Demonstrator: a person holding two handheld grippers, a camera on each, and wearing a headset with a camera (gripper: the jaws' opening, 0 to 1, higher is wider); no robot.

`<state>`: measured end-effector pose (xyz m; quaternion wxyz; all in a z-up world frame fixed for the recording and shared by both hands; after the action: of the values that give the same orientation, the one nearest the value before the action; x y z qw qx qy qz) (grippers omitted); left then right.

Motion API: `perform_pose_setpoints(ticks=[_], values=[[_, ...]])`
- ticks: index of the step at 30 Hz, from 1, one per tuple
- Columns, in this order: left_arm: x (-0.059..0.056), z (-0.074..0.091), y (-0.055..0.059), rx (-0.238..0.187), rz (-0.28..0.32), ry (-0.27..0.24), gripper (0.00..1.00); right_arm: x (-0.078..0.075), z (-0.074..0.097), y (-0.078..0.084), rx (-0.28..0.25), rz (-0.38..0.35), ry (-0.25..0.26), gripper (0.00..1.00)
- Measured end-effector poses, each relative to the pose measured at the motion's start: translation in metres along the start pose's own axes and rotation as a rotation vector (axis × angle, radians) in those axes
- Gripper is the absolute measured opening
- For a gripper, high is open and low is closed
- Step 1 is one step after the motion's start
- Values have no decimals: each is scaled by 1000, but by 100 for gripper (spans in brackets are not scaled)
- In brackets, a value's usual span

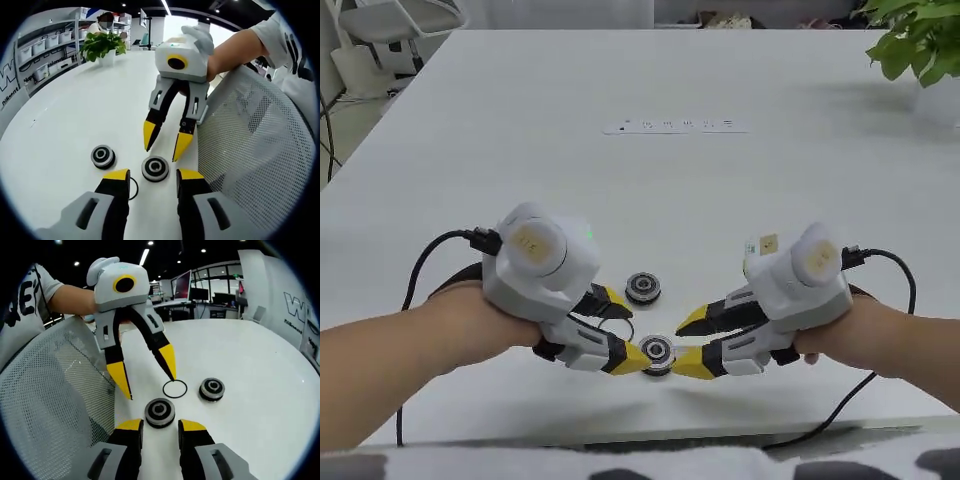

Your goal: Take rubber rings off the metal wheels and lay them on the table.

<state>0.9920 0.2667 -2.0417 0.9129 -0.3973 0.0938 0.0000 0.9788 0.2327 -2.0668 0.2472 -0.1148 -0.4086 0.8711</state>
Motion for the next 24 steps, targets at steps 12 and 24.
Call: perform_pose_setpoints(ticks=[12, 24], values=[[-2, -14, 2, 22, 1, 28, 28, -2, -2, 5, 13, -5, 7, 25], [-2, -23, 5, 33, -1, 47, 18, -2, -3, 8, 14, -17, 5, 25]])
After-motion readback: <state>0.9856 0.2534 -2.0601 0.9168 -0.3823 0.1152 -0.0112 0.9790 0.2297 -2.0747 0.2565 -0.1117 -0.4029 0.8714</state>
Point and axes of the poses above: the centre of the closed fingertips' face, and the gripper's own axes: z roughly backward along the fingers, x roughly to its left, y roughly out of its underside, the point moved 1 cm from there along z, roughly backward along the fingers, and after that the axes turned 11 degrees about y, right-handed, at the moved point
